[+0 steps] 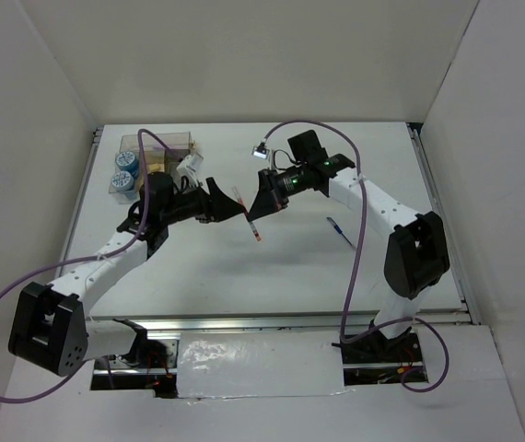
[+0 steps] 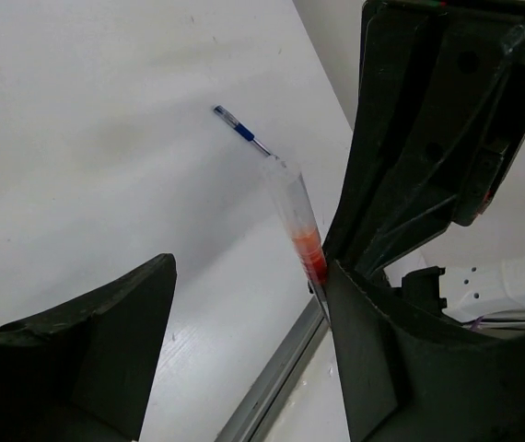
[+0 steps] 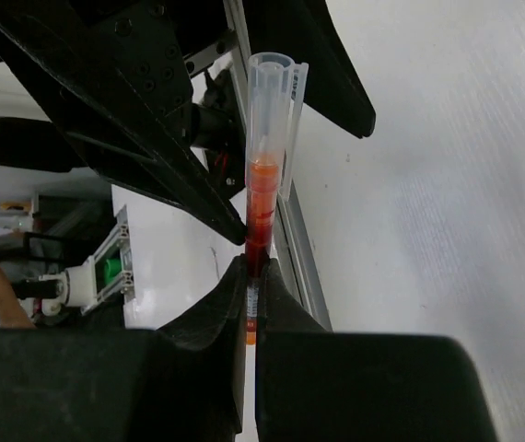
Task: Sort the stationery into containers
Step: Place the pen in the storage box.
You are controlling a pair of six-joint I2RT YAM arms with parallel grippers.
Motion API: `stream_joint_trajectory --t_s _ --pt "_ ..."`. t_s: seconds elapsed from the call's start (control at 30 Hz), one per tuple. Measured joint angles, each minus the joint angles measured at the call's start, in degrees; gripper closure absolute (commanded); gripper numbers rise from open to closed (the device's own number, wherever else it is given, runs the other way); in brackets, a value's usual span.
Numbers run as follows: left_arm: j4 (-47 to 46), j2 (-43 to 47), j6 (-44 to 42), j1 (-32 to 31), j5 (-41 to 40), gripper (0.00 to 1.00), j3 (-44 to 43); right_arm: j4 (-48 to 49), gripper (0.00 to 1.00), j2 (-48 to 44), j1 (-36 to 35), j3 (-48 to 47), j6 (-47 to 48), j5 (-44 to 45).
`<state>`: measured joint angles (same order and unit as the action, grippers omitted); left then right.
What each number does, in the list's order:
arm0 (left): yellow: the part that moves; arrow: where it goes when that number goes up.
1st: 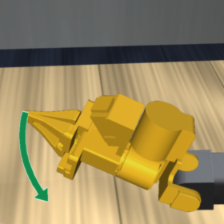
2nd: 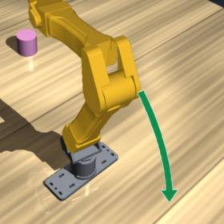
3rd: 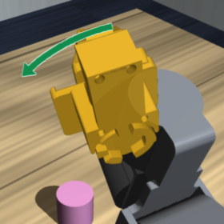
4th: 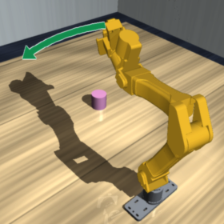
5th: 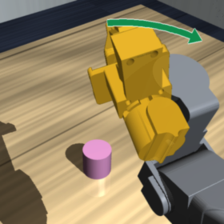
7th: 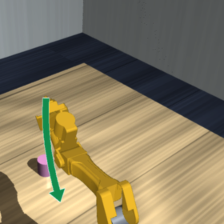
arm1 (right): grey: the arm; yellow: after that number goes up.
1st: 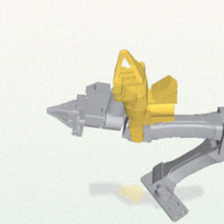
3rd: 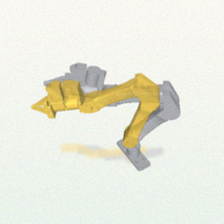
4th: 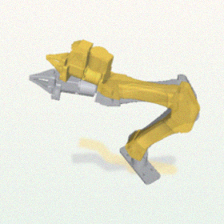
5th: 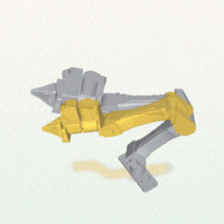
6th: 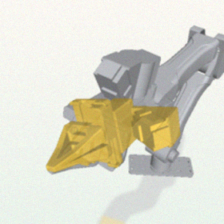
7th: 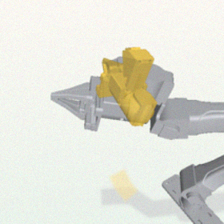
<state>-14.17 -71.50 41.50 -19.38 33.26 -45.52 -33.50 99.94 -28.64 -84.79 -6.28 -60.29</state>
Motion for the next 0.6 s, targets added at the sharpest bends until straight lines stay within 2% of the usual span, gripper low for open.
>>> stream_joint_trajectory --t_s 0.1,0.17,0.27,0.3,0.4,0.43,0.47,0.5,0.53,0.6 --pt "-1.14 -0.44 1.22 -0.46 -0.04 0.26 -0.07 1.25 1.0 -0.33 -0.11 0.0 -1.81 -0.13" --pt "-1.64 -0.74 2.23 -0.87 -0.02 0.31 -0.24 1.7 1.0 -0.33 -0.33 0.0 -2.73 -0.39" --pt "-2.99 -1.31 3.28 -1.09 0.59 0.46 -0.46 2.62 1.0 -0.33 -1.11 0.0 -3.37 -0.24" --pt "-3.48 -1.4 4.07 -1.07 1.16 0.55 -0.5 2.75 1.0 -0.33 -1.18 0.0 -3.54 -0.15" --pt "-5.75 -1.57 6.03 -1.03 2.6 0.66 -0.5 3.58 1.0 -0.33 -1.16 0.0 -4.15 -0.02" --pt "-6.51 -1.64 6.93 -1.01 3.13 0.74 -0.48 3.78 1.0 -0.33 -1.16 0.0 -4.37 -0.07" --pt "-7.1 -1.75 7.56 -0.94 3.45 0.79 -0.48 4.09 0.97 -0.33 -1.14 0.0 -4.55 -0.15" --pt "-7.85 -1.86 8.68 -0.85 3.85 0.88 -0.46 4.39 0.9 -0.33 -1.11 0.0 -4.59 -0.17" --pt "-8.15 -1.88 9.79 -0.72 4.0 0.93 -0.46 4.72 0.73 -0.28 -1.11 0.0 -4.57 -0.26" --pt "-8.28 -1.88 9.88 -0.33 4.48 1.0 -0.59 5.18 0.52 -0.26 -0.68 0.02 -5.29 -0.61"
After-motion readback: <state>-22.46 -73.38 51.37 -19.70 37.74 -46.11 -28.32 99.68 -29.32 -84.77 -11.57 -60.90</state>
